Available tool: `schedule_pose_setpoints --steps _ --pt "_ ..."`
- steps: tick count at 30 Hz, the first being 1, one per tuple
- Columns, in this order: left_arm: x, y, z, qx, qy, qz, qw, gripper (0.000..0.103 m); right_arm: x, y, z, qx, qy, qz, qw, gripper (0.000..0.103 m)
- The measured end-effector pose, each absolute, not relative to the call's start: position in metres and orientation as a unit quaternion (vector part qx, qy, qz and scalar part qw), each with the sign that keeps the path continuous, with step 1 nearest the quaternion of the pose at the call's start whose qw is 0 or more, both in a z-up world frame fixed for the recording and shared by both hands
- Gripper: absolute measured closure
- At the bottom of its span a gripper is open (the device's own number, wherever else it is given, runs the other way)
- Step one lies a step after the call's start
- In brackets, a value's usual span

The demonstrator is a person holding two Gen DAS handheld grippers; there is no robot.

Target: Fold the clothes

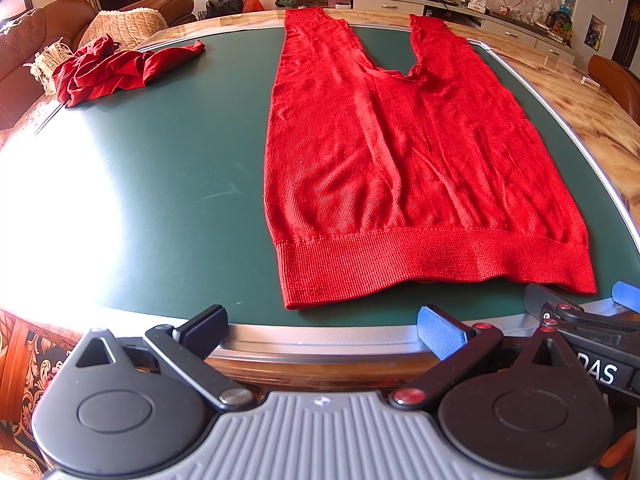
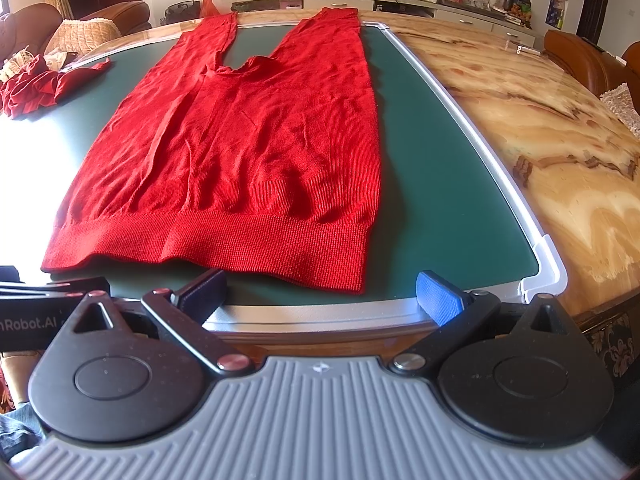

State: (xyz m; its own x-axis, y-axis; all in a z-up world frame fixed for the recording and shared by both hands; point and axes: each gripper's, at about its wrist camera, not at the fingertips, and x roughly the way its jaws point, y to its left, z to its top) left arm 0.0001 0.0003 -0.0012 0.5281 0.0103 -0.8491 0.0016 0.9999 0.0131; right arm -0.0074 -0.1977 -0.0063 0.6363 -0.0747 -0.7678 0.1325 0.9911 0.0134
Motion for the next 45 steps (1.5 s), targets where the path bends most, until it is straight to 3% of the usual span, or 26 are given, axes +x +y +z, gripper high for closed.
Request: schedule_pose_setpoints --steps 28,45 --pt "0.000 -0.001 -0.001 0.003 0.490 0.009 0.872 0.000 -0.012 -0.199 -0.009 0.030 0.410 -0.045 0.911 0.000" --pt "0.025 0.001 0.004 0.013 0.536 -0.011 0.844 0.000 -0.002 -0.203 -0.006 0.027 0.438 -0.030 0.898 0.000"
